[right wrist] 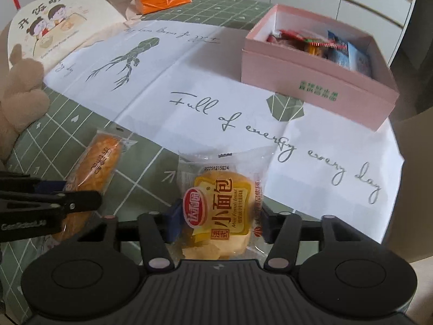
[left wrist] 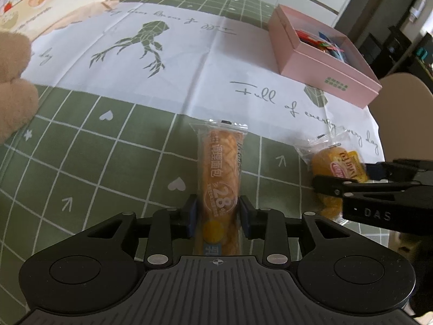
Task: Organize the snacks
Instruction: 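Carry the bread stick with the left tool while the right tool carries the yellow bun to the box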
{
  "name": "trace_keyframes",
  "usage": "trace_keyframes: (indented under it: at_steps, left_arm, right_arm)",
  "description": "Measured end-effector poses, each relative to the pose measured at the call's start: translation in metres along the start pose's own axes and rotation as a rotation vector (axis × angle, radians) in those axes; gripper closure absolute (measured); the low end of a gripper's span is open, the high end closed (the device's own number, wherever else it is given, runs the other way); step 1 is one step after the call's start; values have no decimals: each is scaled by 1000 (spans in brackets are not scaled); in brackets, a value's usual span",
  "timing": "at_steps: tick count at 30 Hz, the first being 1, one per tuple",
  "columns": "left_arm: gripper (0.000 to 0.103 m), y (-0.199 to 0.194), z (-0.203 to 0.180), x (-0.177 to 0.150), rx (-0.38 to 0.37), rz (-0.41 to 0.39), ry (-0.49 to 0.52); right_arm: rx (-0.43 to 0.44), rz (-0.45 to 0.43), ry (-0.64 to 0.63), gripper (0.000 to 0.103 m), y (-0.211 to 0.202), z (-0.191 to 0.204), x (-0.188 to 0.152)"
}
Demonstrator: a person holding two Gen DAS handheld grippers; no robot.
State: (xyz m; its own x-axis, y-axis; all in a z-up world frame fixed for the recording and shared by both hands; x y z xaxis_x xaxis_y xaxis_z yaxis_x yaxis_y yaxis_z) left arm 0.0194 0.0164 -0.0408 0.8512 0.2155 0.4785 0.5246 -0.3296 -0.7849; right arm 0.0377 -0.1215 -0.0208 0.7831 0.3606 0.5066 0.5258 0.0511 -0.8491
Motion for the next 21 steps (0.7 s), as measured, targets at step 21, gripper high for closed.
trace_keyframes:
  at_steps: [21]
  left_arm:
    - [72,-66,-137,241,-352,-365,196]
  right_arm:
    - [-19,-104,201,50,-56,-113,27]
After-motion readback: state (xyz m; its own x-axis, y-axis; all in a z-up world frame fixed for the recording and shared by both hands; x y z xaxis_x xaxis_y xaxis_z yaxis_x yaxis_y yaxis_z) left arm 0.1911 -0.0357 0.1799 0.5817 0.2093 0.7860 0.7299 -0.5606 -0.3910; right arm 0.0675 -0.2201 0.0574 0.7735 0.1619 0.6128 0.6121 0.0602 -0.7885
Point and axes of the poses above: each gripper's, at about its wrist camera, not at the fingertips, and y roughly the way its jaws point, z to its left, x to its top, the point moved 9 cm from there along y, roughly the way its jaws point, and after that the axes turned 14 degrees about -x, right-handed, at the moved point
